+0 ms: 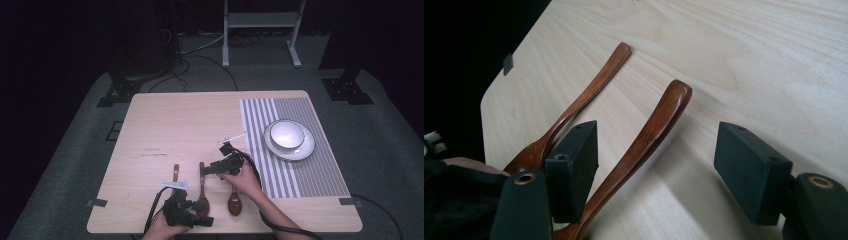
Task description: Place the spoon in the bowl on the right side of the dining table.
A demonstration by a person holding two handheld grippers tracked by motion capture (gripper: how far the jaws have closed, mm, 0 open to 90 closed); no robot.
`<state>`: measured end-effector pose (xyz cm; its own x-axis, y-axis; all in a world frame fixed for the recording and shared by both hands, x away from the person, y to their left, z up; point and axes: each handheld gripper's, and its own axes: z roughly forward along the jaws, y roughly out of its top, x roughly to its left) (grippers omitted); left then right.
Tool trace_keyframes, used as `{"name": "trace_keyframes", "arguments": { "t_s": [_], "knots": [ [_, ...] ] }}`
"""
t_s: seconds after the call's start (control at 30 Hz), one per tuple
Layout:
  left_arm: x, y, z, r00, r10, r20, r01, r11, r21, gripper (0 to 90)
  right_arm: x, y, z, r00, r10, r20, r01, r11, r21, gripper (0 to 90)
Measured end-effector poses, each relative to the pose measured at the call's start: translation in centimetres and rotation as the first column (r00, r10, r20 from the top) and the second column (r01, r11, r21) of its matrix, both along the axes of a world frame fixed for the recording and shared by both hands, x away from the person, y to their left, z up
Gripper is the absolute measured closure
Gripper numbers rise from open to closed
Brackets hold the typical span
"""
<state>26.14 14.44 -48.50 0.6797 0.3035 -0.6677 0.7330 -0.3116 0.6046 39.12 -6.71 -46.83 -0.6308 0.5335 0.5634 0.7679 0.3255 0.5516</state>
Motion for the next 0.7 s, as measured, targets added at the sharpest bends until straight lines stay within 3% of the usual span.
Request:
{"name": "trace_keyframes", "arguments": {
  "t_s": [0.43, 0.7],
  "knots": [
    [0.1, 0.0, 0.0, 1.0000, -0.005, -0.002, 0.005, 1.0000, -0.001, 5.4, 1.0, 1.3, -0.7, 0.9997, -0.025, 0.001, 0.025, 1.000, -0.014, 42.8],
    [0.1, 0.0, 0.0, 1.0000, -0.007, -0.002, 0.007, 1.0000, 0.003, 5.4, 1.1, 1.6, -0.8, 0.9986, -0.054, -0.004, 0.053, 0.998, -0.036, 61.0]
  ]
}}
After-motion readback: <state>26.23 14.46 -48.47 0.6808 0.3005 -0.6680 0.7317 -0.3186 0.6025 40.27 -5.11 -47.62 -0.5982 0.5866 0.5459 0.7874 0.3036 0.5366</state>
